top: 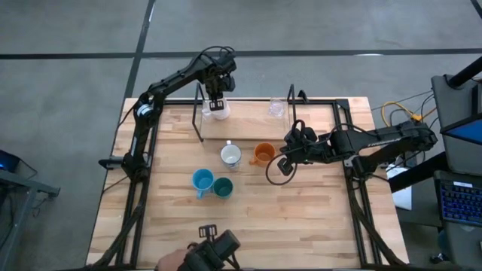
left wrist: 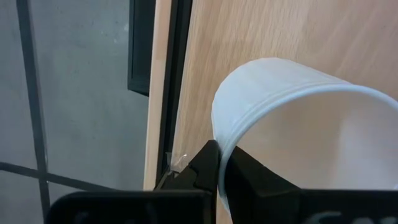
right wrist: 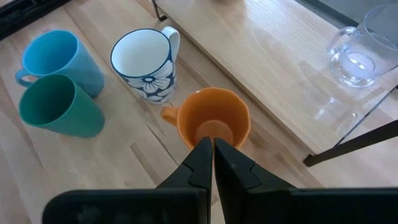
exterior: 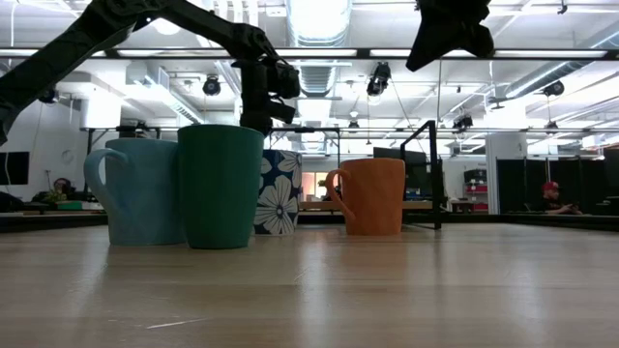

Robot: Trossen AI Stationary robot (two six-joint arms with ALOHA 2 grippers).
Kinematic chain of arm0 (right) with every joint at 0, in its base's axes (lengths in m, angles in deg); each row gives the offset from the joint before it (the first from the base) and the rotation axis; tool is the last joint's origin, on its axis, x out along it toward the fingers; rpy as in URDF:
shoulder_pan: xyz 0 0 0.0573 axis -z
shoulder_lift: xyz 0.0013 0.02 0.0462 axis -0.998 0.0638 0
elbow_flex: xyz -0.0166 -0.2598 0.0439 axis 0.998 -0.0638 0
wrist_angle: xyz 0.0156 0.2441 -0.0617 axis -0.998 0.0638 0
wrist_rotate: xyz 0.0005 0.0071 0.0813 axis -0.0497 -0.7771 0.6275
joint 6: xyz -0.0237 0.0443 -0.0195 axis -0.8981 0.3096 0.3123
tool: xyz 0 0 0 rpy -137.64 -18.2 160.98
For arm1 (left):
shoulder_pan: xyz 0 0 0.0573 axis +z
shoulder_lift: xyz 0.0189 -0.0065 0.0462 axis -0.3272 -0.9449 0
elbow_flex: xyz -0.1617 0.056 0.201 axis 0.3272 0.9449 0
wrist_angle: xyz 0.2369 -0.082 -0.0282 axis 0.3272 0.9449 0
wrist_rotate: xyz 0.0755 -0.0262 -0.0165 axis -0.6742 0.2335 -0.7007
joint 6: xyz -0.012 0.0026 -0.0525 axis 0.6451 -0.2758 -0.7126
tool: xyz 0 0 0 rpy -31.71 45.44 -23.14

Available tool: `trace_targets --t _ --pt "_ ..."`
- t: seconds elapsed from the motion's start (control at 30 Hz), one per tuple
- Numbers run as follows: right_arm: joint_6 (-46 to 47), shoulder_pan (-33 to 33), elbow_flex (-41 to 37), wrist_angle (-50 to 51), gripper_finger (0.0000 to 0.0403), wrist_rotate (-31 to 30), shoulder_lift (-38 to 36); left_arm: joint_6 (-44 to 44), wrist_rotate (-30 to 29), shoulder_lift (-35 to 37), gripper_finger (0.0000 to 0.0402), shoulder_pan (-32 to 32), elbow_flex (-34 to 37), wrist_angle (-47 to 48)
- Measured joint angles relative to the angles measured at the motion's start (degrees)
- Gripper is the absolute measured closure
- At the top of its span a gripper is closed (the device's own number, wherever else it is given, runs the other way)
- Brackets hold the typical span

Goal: Stack small to large cups/mugs on shelf
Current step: Put the white mug on the shelf, then put the light blue mug on the shelf

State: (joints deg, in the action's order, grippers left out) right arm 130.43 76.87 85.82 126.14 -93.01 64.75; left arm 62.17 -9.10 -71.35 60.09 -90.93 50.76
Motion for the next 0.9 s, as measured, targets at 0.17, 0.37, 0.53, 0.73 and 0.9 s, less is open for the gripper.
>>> trace_targets --t 0.17,0.37,0.53,0.73,0.9 --pt "0.1 0.0 0.0 0.0 0.0394 0.0 0.0 -1.1 0.0 0.0 0.0399 -0.2 0.0 0.0" --pt "0.3 0.0 0.0 0.0 0.0394 0.0 0.0 -1.4 -0.1 0.0 0.0356 -0.3 0.0 -0.1" --pt "0.6 0.0 0.0 0.0 0.0394 0.0 0.0 -1.5 -0.5 0.0 0.0317 -0.3 0.0 -0.3" --pt "0.6 0.0 0.0 0.0 0.0394 0.0 0.0 -1.6 -3.2 0.7 0.0288 -0.6 0.0 -1.5" --pt "1.0 0.0 0.0 0.0 0.0394 0.0 0.0 -2.6 -4.7 1.1 0.0277 -0.7 -0.6 -1.5"
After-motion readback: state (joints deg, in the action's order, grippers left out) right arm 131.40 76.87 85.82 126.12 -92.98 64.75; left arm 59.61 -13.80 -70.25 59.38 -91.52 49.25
